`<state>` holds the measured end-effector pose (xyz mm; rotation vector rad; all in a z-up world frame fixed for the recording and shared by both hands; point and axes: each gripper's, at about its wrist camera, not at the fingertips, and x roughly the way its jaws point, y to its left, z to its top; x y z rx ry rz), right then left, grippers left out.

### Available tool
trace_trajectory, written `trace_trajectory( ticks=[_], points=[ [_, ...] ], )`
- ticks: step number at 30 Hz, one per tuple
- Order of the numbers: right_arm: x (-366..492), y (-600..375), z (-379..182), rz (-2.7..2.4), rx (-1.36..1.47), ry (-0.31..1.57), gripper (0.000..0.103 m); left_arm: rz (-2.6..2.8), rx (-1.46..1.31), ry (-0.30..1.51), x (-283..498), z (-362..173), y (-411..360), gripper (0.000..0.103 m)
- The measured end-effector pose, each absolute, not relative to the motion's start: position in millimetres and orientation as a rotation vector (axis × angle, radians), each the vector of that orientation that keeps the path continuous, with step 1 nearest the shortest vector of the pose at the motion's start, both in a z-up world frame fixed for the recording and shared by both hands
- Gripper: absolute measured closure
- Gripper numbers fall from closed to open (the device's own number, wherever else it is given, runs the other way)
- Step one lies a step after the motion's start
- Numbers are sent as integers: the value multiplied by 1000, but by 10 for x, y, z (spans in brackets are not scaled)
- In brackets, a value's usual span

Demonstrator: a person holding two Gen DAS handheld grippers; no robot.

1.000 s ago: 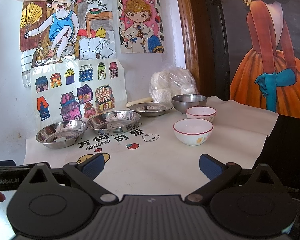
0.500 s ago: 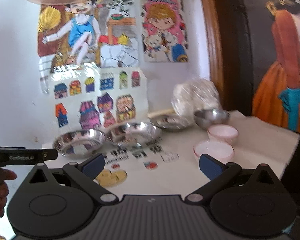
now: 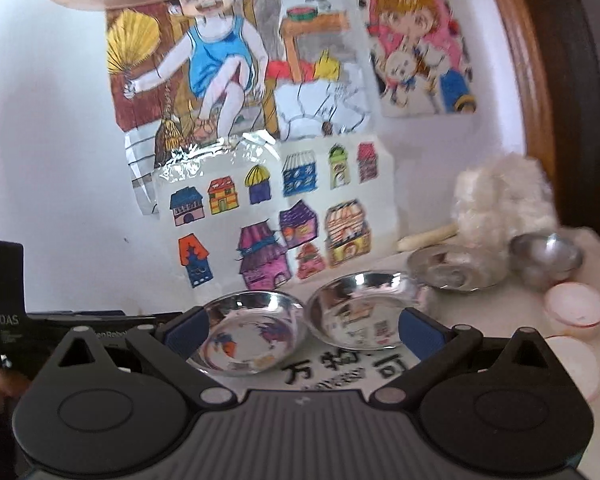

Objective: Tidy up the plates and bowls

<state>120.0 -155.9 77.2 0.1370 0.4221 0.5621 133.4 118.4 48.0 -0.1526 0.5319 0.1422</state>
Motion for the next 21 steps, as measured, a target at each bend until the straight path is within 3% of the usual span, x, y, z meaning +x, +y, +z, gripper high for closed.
trace_trajectory(
  ticks=[16, 21],
  points=[
    [1928, -991, 323, 526, 147, 652, 2, 132, -288, 597, 1789, 185, 1534, 2],
    [2056, -966, 241, 522, 157, 695, 12, 136, -310, 593, 1842, 142, 1558, 15]
  ],
)
